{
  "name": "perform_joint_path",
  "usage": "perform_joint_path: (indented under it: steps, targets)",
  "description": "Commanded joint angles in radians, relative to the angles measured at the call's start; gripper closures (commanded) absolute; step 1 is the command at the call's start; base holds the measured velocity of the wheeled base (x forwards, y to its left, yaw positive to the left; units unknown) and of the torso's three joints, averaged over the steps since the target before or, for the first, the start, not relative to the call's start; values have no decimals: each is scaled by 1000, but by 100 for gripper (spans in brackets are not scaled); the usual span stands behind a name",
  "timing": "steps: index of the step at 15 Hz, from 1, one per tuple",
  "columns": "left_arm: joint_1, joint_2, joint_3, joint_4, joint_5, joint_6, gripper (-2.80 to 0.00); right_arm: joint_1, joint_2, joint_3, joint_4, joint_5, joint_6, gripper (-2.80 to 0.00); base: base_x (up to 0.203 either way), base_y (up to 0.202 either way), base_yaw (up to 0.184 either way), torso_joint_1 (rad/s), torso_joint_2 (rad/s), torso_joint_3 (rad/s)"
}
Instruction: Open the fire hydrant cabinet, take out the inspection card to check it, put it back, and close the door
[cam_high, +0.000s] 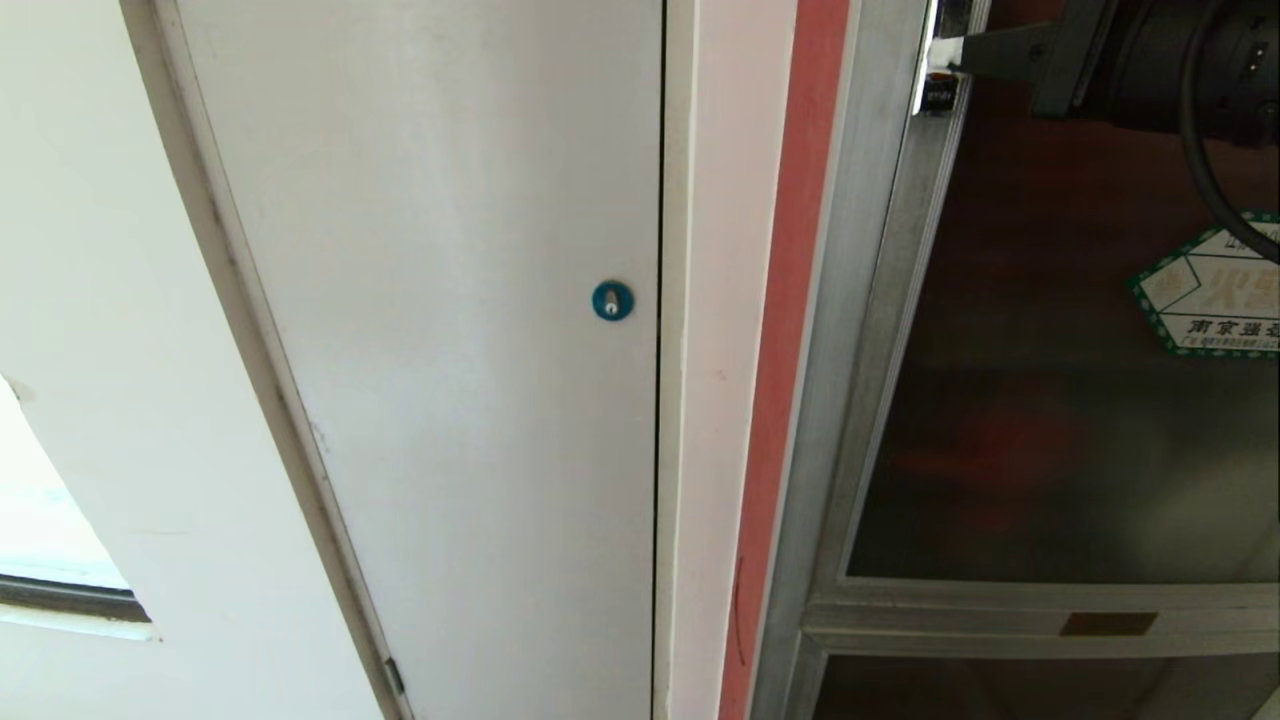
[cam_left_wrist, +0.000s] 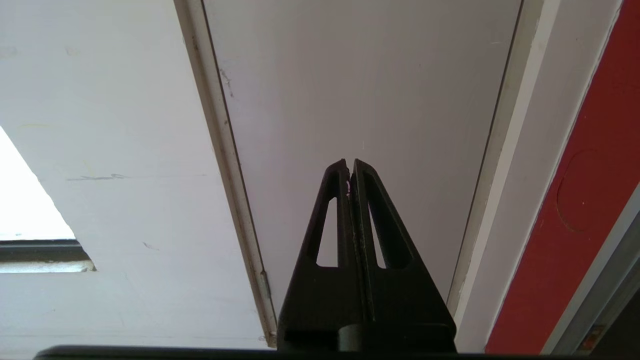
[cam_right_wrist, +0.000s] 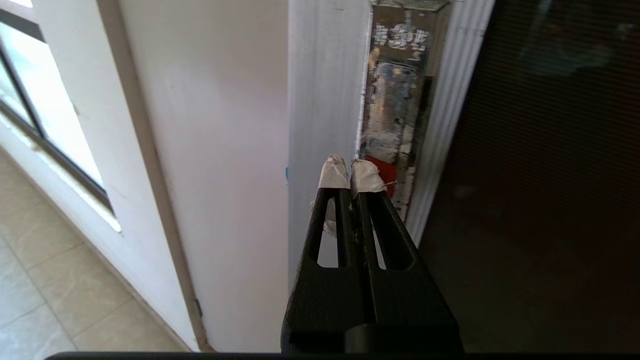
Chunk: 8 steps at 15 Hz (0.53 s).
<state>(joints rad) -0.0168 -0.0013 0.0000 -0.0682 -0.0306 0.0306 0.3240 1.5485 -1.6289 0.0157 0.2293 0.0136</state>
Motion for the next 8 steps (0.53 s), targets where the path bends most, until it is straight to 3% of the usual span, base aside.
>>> perform_joint_path:
  steps: [1,8]
  targets:
    - [0,1,28,-1,0,0,0,0,-2,1,1,-10,0,0,0,0,0,0,0,0]
    - [0,1,28,-1,0,0,0,-19,16,6,6,-27,-1,0,0,0,0,0,0,0]
